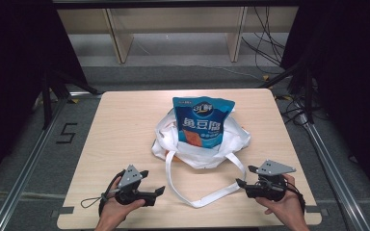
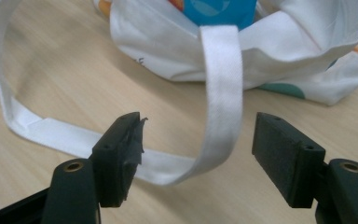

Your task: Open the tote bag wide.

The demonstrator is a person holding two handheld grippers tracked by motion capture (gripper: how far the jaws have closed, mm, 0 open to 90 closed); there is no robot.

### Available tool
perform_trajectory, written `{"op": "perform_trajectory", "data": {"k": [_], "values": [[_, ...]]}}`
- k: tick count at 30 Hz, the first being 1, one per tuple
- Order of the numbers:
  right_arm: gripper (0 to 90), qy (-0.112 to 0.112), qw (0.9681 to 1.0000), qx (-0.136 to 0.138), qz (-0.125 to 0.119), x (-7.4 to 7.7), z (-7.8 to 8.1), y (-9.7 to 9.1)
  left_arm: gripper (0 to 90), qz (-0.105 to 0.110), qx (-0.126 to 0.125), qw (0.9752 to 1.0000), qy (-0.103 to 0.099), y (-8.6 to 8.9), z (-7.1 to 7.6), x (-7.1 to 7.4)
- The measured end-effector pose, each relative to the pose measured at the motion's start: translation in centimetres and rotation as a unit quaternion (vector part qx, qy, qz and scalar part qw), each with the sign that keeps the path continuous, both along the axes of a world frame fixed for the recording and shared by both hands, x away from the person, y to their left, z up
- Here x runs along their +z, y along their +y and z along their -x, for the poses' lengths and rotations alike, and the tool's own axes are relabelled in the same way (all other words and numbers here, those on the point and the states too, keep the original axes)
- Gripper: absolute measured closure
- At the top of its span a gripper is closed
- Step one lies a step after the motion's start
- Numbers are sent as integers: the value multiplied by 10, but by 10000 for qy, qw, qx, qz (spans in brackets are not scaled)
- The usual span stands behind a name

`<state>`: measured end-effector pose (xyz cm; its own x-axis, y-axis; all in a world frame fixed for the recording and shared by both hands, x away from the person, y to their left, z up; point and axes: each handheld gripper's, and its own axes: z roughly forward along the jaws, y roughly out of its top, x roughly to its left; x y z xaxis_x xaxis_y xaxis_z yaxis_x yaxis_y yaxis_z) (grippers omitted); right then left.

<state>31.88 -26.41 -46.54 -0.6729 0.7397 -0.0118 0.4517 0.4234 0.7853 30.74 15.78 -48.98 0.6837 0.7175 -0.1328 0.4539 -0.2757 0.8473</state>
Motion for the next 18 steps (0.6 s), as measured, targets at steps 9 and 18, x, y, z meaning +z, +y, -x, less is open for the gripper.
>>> {"op": "perform_trajectory", "data": {"k": [9,18], "values": [[328,207,9997,22,94,-9,17,1,157,-115,-69,9999,-2,-3,9,-3],[300,331,9993,112,160,-16,32,0,156,-212,-230,9995,52,-12,24,-7]]}}
